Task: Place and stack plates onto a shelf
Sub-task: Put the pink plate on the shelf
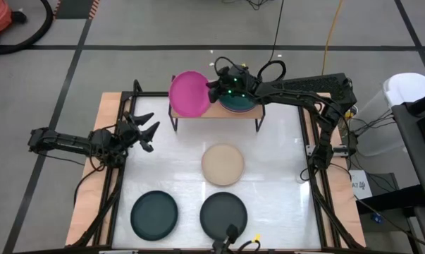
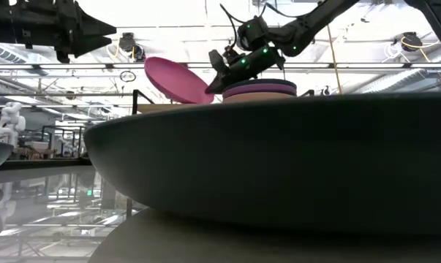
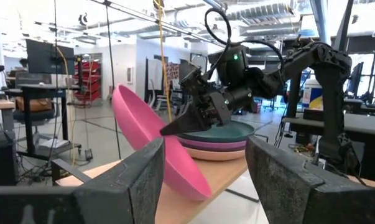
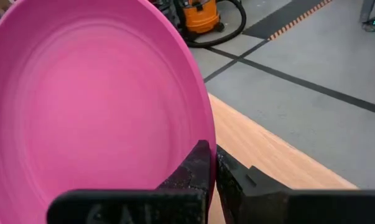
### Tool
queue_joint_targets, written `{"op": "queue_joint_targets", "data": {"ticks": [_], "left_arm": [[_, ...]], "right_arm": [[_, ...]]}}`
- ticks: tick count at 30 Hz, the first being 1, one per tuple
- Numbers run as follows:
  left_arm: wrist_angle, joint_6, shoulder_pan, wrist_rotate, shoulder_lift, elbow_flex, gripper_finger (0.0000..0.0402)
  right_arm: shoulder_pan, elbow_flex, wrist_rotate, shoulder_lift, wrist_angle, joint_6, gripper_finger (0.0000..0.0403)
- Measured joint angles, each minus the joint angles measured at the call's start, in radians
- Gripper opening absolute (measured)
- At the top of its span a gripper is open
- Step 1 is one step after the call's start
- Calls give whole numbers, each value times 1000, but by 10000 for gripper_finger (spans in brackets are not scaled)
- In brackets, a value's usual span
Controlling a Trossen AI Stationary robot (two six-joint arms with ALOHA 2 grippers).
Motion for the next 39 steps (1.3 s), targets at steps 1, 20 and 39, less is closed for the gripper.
{"op": "queue_joint_targets", "data": {"ticks": [1,20,39], "left_arm": [[-1,-6,0,0,0,0,225],[-13,-20,0,1,0,0,225],[-23,-41,0,3,1,0,225]], "right_arm": [[0,-5,1,0,3,0,0],[0,-27,56,10,66,-6,8],[-7,-28,143,-31,63,-105,9]]}}
